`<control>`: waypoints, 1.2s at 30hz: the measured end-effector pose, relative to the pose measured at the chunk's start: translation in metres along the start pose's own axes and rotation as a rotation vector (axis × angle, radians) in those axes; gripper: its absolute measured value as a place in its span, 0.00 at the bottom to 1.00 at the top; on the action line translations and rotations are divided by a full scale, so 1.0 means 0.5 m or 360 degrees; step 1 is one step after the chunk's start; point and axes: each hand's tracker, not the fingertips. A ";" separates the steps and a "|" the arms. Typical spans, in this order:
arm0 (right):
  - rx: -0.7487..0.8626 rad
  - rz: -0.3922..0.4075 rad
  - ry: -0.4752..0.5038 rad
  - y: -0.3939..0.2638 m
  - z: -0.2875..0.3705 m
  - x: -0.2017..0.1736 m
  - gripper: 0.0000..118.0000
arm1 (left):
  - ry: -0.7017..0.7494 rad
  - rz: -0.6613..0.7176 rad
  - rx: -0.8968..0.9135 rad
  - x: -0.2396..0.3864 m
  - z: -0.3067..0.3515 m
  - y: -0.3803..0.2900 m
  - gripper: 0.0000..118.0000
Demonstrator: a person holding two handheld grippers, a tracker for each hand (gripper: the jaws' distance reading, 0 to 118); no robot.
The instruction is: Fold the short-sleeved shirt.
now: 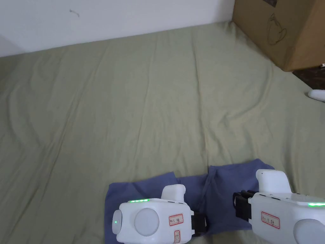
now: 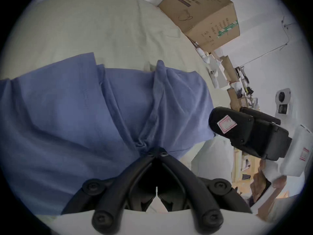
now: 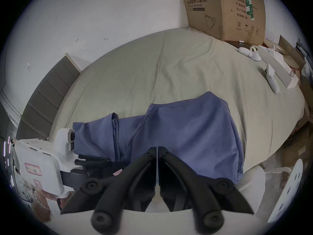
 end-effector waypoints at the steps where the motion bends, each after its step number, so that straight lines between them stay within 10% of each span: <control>1: 0.0002 0.0003 -0.0003 0.002 0.000 0.000 0.02 | -0.0056 0.0019 0.0008 -0.002 0.012 0.003 0.00; 8: 0.0014 0.0010 0.0037 0.016 -0.002 -0.023 0.02 | 0.0015 -0.0069 0.0259 -0.053 0.169 0.015 0.00; 17: -0.0072 0.0140 0.0069 0.006 -0.033 -0.089 0.02 | 0.0106 0.0389 0.0438 -0.291 0.329 -0.078 0.00; 19: -0.0091 0.0162 0.0070 0.006 -0.039 -0.102 0.02 | 0.0098 0.0449 0.0436 -0.320 0.333 -0.081 0.19; 21: -0.0106 0.0174 0.0083 0.010 -0.044 -0.113 0.02 | 0.0102 0.0477 0.0419 -0.339 0.323 -0.074 0.81; 23: -0.0110 0.0191 0.0086 0.015 -0.046 -0.126 0.02 | 0.0064 0.0487 0.0369 -0.353 0.303 -0.069 0.99; 32: -0.0131 0.0239 0.0050 0.025 -0.057 -0.153 0.02 | -0.0885 0.0833 0.0451 -0.444 0.181 -0.029 0.95; 33: -0.0127 0.0243 0.0043 0.023 -0.057 -0.156 0.02 | -0.0962 0.0869 0.0416 -0.454 0.167 -0.032 0.80; 35: -0.0108 0.0245 0.0040 0.024 -0.053 -0.159 0.03 | -0.0472 0.0882 0.0239 -0.454 0.134 -0.033 0.06; 36: -0.0096 0.0246 0.0040 0.025 -0.051 -0.160 0.02 | -0.0438 0.0760 0.0249 -0.460 0.129 -0.038 0.06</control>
